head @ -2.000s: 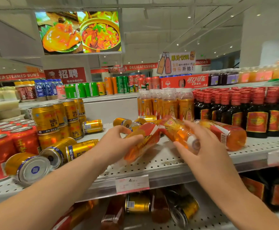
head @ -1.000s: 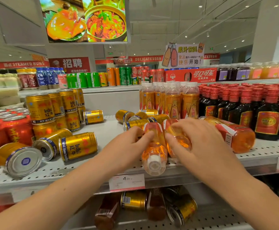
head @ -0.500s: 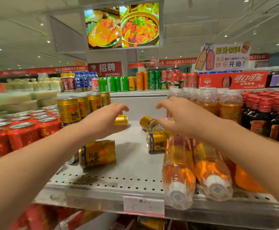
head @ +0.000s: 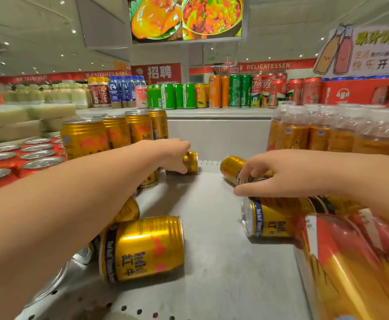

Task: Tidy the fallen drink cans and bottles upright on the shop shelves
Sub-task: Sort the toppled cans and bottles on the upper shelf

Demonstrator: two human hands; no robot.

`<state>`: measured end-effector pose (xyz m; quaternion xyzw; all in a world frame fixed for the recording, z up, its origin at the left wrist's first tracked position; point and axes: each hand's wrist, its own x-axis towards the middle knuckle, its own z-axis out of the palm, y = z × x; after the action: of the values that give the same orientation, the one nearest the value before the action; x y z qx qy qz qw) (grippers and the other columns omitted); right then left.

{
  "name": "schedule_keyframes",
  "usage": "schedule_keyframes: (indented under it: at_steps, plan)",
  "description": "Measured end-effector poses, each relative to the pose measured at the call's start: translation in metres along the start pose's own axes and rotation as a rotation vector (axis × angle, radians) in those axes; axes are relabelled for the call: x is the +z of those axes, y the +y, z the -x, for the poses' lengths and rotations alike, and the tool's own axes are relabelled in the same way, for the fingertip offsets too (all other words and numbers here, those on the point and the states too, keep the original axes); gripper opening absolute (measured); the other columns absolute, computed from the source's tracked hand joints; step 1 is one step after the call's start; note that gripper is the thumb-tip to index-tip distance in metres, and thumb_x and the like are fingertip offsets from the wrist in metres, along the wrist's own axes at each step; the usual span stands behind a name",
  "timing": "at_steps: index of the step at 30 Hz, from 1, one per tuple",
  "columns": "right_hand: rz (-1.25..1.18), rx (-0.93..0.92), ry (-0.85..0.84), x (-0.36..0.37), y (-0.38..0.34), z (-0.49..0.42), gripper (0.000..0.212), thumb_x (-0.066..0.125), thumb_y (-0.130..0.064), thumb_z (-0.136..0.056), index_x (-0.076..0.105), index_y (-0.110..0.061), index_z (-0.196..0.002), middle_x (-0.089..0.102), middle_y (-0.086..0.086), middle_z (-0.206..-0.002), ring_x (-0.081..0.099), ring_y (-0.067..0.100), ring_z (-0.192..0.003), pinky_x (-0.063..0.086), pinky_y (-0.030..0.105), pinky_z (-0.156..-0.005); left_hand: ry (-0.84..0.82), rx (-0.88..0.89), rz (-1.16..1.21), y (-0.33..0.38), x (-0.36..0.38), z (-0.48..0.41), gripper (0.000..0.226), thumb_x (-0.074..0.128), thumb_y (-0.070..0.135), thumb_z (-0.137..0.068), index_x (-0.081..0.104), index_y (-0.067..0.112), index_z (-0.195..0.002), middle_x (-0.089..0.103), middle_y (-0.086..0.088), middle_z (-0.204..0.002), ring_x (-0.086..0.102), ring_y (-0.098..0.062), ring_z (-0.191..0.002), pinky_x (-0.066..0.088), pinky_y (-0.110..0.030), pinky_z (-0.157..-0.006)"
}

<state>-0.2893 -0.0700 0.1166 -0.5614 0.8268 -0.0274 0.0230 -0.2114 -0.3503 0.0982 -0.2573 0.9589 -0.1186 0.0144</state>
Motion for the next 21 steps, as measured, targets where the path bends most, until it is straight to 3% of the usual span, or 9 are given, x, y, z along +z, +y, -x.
schedule_keyframes:
  at_steps: [3, 6, 9, 13, 17, 21]
  plan:
    - [-0.004, 0.011, -0.006, -0.002, 0.0, 0.004, 0.071, 0.038, -0.101, -0.056, 0.057, -0.059, -0.11, 0.057, -0.033, -0.111, 0.059, -0.001, -0.097, 0.05, 0.023, -0.085, -0.044, 0.006, -0.078, 0.004, 0.008, -0.02, 0.066, 0.07, 0.048, -0.087, 0.042, 0.018, -0.139, 0.06, -0.01, -0.121, 0.059, -0.032, -0.102, 0.055, -0.046, -0.091]
    - [-0.007, -0.002, -0.024, -0.005, -0.006, 0.014, 0.079, 0.035, -0.104, -0.047, 0.055, -0.062, -0.111, 0.055, -0.036, -0.114, 0.058, -0.002, -0.103, 0.05, 0.024, -0.091, 0.034, 0.062, -0.219, 0.006, 0.008, -0.026, 0.062, 0.069, 0.049, -0.086, 0.046, 0.018, -0.134, 0.063, -0.011, -0.118, 0.057, -0.032, -0.104, 0.056, -0.046, -0.089]
    - [-0.004, -0.013, -0.063, -0.009, -0.015, 0.023, 0.075, 0.041, -0.099, -0.05, 0.05, -0.063, -0.115, 0.05, -0.036, -0.118, 0.056, -0.001, -0.106, 0.046, 0.022, -0.093, 0.053, 0.081, -0.231, 0.01, 0.002, -0.02, 0.063, 0.071, 0.049, -0.086, 0.048, 0.018, -0.135, 0.064, -0.008, -0.117, 0.058, -0.03, -0.103, 0.056, -0.042, -0.086]
    - [0.049, 0.011, -0.142, -0.016, -0.02, 0.029, 0.069, 0.055, -0.091, -0.06, 0.037, -0.068, -0.122, 0.044, -0.038, -0.12, 0.051, -0.002, -0.102, 0.039, 0.018, -0.081, 0.046, 0.089, -0.109, 0.016, -0.014, 0.002, 0.072, 0.072, 0.05, -0.086, 0.042, 0.021, -0.145, 0.062, -0.005, -0.125, 0.058, -0.025, -0.097, 0.055, -0.038, -0.084]
    - [0.193, 0.026, -0.191, -0.008, -0.02, 0.029, 0.082, 0.065, -0.077, -0.071, 0.029, -0.056, -0.141, 0.043, -0.019, -0.142, 0.052, 0.01, -0.115, 0.046, 0.025, -0.092, 0.022, 0.106, -0.012, 0.017, -0.04, 0.038, 0.082, 0.077, 0.055, -0.082, 0.039, 0.028, -0.149, 0.061, 0.0, -0.128, 0.058, -0.023, -0.097, 0.053, -0.033, -0.08]
    - [0.357, -0.032, -0.142, 0.001, -0.027, 0.025, 0.074, 0.066, -0.07, -0.077, 0.041, -0.041, -0.14, 0.05, -0.007, -0.127, 0.054, 0.017, -0.113, 0.05, 0.03, -0.091, -0.079, 0.124, 0.034, 0.013, -0.049, 0.076, 0.08, 0.077, 0.05, -0.084, 0.036, 0.033, -0.151, 0.058, 0.005, -0.13, 0.058, -0.019, -0.104, 0.051, -0.029, -0.081]
